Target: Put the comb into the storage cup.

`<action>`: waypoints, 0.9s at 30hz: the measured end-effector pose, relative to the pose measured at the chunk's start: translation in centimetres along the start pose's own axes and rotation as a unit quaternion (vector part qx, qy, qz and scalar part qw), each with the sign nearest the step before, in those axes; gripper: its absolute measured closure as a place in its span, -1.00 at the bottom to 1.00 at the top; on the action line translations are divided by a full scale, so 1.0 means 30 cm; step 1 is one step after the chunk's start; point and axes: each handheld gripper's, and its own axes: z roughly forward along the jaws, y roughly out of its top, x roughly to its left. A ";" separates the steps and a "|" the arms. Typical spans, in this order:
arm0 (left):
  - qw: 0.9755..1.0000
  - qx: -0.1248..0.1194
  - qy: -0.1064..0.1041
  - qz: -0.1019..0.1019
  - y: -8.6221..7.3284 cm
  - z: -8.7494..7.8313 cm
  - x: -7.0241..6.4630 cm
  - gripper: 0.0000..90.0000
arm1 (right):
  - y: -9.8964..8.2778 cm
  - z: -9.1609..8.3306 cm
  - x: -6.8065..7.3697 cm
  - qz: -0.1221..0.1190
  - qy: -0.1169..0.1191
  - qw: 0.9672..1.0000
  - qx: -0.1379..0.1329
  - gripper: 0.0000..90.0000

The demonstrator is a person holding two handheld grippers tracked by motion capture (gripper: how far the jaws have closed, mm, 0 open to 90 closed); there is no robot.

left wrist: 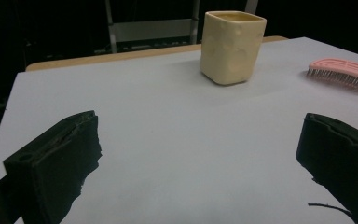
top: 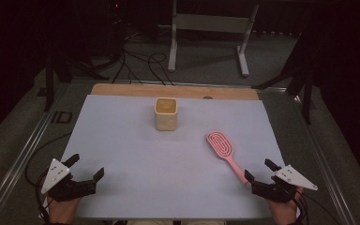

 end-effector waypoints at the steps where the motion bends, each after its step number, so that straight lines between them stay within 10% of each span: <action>1: 1.000 0.000 0.000 0.000 0.000 0.000 0.000 -1.00 | 0.001 -0.002 0.000 0.002 0.002 1.000 -0.002 -0.77; 27: 1.000 0.002 0.008 0.004 -0.007 0.012 0.005 -1.00 | 0.040 -0.007 -0.006 0.005 0.007 1.000 0.003 -0.78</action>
